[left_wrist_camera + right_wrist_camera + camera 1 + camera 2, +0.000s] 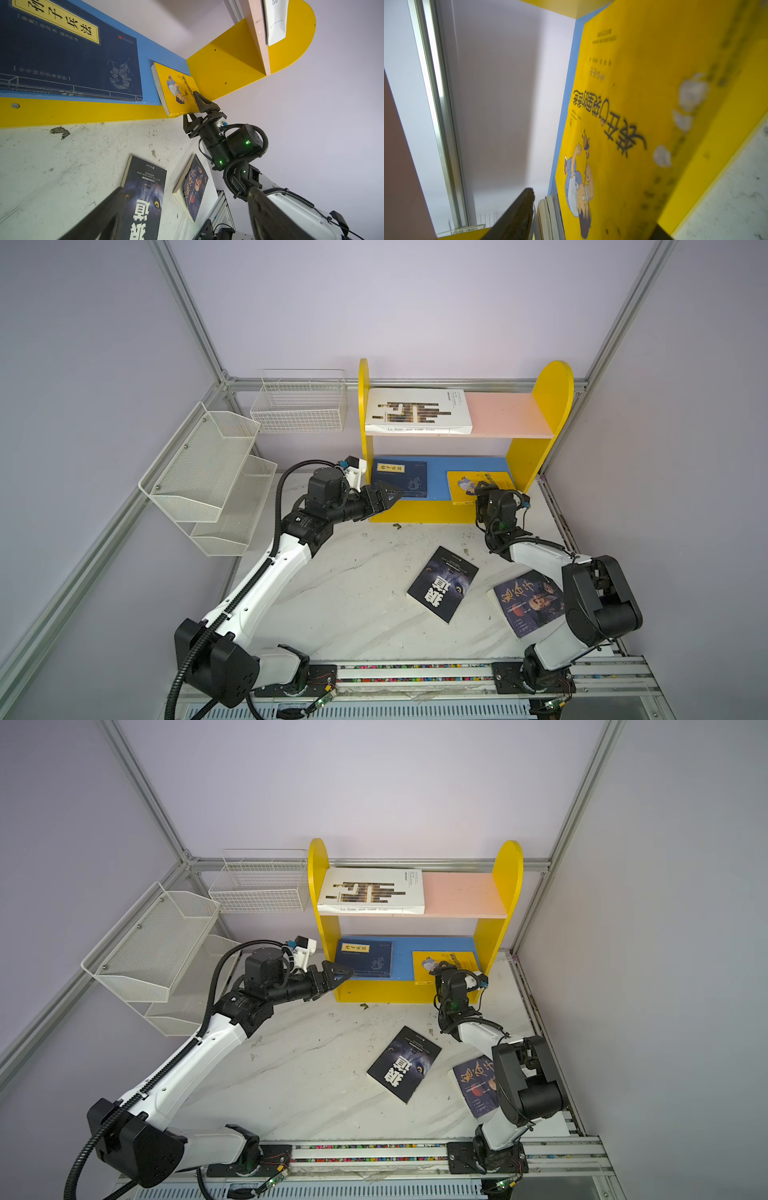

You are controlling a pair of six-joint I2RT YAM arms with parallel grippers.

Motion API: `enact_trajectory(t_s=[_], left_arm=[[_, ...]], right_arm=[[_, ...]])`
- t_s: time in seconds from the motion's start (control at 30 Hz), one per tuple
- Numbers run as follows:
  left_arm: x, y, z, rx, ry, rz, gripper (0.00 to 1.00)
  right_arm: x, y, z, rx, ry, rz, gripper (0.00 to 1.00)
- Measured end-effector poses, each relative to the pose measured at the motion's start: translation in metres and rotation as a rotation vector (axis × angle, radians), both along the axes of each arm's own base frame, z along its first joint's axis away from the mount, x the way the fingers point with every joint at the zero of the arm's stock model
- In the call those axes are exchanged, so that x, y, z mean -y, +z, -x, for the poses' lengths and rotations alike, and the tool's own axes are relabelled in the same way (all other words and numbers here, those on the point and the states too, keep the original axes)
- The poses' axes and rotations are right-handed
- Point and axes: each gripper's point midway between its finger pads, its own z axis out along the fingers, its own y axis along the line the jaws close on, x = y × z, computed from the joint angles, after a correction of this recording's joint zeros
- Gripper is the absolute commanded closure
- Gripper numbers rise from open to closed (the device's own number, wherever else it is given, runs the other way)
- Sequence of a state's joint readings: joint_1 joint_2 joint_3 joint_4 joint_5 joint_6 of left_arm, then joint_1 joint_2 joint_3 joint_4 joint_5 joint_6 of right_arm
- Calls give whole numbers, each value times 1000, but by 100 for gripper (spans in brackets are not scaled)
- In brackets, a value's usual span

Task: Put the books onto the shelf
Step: 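Insert the yellow book onto the blue tier with the right gripper while left gripper releases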

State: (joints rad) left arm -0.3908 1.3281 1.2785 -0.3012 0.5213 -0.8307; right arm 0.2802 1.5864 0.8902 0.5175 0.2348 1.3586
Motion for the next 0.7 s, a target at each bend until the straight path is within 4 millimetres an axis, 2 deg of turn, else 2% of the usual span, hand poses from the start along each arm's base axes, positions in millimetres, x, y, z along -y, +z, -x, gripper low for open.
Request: enact_trajectory(t_s=[0.2,0.27,0.37,0.43,0.53,0.7], left_arm=[[3,-8,-6,-32,-5,12,10],[4,-8,-6,-33,-6,13,10],[4,-7,-7,-26,-10,17,10],[4,-7,-7,-27,-10,17,10],[4,-8,-7,-27,-10,18,10],[4,-14,-6,-39,-12,14,10]], right_arm=[[-5,-8,5,-45,39,-2,46],[-6,-14,5,-67,48,-5,62],[-8,-24,6,-99,60,-6,78],[-8,-28,6,-108,59,-10,82],[-7,-22,3,-91,56,-15,87],[-4,-24,-3,-82,47,-26,91]])
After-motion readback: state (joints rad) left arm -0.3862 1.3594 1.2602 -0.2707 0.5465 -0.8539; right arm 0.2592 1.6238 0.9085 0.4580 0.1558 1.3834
